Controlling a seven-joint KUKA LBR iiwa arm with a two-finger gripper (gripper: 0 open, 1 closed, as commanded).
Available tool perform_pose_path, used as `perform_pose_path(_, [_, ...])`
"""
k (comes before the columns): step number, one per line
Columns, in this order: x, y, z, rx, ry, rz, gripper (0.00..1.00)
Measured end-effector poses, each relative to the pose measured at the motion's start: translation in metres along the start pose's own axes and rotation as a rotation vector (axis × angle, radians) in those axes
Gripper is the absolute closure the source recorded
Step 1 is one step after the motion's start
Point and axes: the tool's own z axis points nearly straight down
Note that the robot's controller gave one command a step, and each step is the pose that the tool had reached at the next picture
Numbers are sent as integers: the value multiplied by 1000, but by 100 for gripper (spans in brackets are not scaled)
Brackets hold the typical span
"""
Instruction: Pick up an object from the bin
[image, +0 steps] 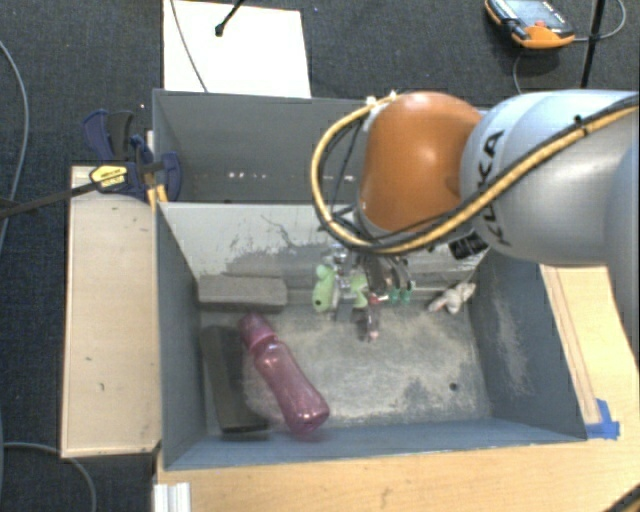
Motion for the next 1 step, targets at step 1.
perform_pose_path(1, [0, 0, 0, 0, 0, -1, 100])
